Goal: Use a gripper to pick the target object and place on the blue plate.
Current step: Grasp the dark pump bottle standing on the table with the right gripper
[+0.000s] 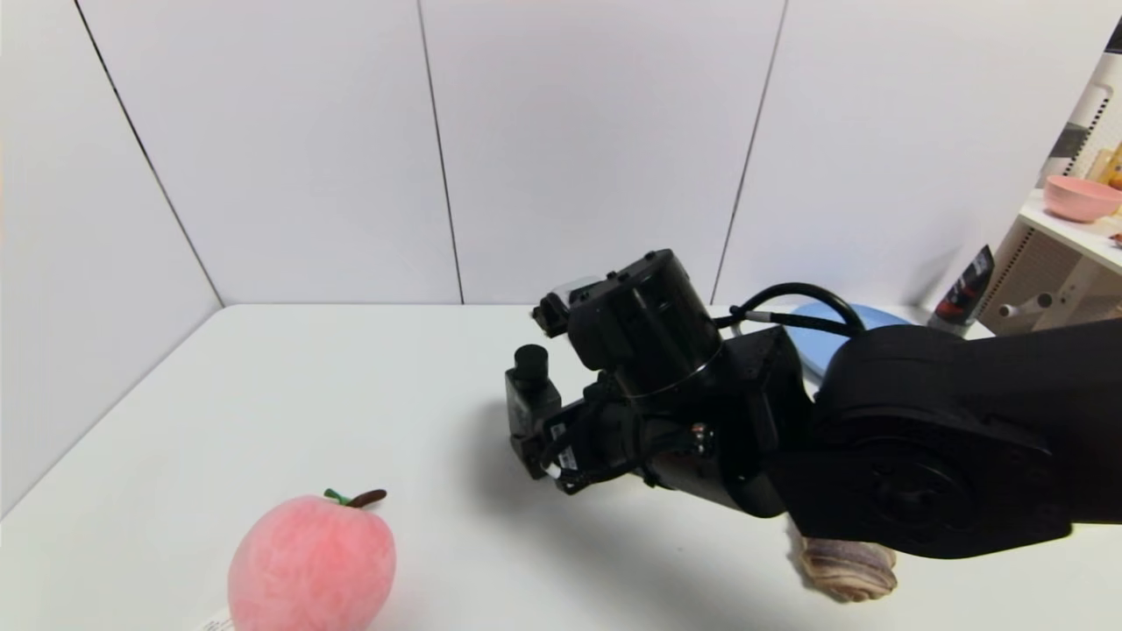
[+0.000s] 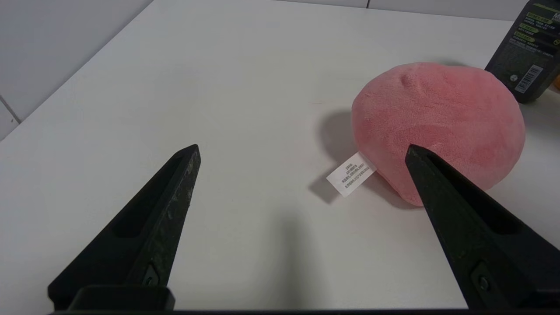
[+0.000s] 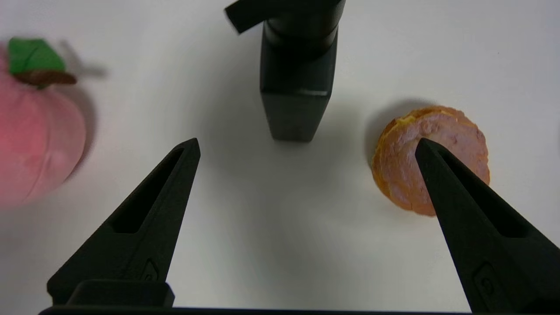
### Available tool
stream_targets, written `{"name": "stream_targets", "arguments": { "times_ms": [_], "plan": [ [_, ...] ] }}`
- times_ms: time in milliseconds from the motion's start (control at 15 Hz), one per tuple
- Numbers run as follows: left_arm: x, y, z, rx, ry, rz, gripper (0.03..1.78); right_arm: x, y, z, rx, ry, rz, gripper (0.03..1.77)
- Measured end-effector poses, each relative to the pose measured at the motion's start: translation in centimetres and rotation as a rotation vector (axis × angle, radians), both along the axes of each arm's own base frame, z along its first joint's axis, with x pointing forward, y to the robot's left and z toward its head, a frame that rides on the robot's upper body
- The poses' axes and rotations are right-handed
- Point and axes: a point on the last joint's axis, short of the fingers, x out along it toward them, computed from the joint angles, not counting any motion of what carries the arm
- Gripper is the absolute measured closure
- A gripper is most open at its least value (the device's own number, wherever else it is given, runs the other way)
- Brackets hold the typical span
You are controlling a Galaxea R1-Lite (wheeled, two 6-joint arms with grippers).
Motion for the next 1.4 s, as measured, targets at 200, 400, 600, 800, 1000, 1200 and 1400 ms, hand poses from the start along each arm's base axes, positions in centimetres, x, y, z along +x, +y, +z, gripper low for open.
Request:
{"name": "stream_targets", "arguments": {
  "times_ms": [200,400,600,800,1000,1200,1400],
  "plan": [
    [0.0,0.0,0.0,0.000,0.000,0.000,0.12,1.3,1.4,-1.1,0.004,-0.023,-0.031,0.10],
    [0.0,0.0,0.0,0.000,0.000,0.000,0.12,2.1,2.4,-2.1,-0.007,-0.017,-0.035,0.10],
    [0.0,0.0,0.0,0.000,0.000,0.000,0.12,2.9,3.3,-2.9,-0.012,-0.027,-0.051,0.10],
    [0.0,0.0,0.0,0.000,0.000,0.000,0.12,3.4,3.8,-3.8,-0.025,-0.027,-0.063,0.10],
    [0.0,0.0,0.0,0.000,0.000,0.000,0.12,3.7,4.0,-4.5,-0.037,-0.020,-0.067,0.10],
    [0.0,0.0,0.0,0.000,0.000,0.000,0.12,3.9,4.2,-4.7,-0.038,-0.020,-0.067,0.45],
    [0.0,0.0,0.0,0.000,0.000,0.000,0.12,4.1,4.3,-4.7,-0.034,-0.024,-0.069,0.85]
  ]
}}
